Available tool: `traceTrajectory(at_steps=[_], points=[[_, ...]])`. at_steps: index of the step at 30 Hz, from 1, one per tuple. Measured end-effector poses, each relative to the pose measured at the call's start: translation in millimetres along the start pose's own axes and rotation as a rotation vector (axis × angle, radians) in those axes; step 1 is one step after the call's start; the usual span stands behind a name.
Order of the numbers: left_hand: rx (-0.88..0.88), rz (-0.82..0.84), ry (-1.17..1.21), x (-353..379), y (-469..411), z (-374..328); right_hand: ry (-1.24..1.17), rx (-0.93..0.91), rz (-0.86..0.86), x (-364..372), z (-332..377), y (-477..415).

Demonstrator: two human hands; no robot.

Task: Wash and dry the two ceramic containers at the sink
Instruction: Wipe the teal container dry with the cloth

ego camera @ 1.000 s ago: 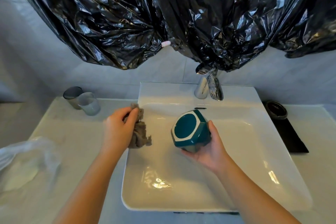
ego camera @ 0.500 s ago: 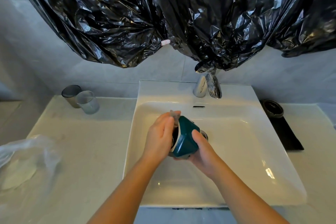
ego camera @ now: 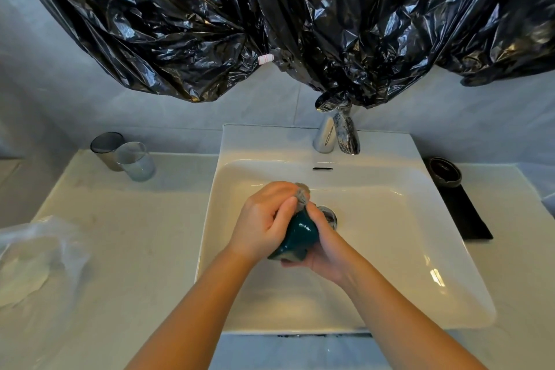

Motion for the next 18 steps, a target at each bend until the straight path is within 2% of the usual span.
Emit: traceTrajectory(at_steps=[2, 9, 14, 18], points=[[-0.073, -0.030, 0.029, 1, -4, 9, 0.012, -0.018, -0.014, -4, 2, 0], [-0.522, -0.090, 0.255, 6, -5, 49, 0.214, -0.212, -0.065, -17, 23, 10], [-0.741, -0.113, 0.305, 11, 5, 68, 0.188, -0.287, -0.124, -24, 26, 13], [-0.952, -0.181, 0.437, 11, 17, 89, 0.137, -0.316, -0.114, -27, 28, 11]])
Point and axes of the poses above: each hand's wrist, its own y-axis away from the middle knuckle, its own x-axis out of the palm, z = x × y, the point moved 9 cm from there along -y, towards the middle knuckle, and after that the axes turned 8 degrees about y, right-handed, at the moved point
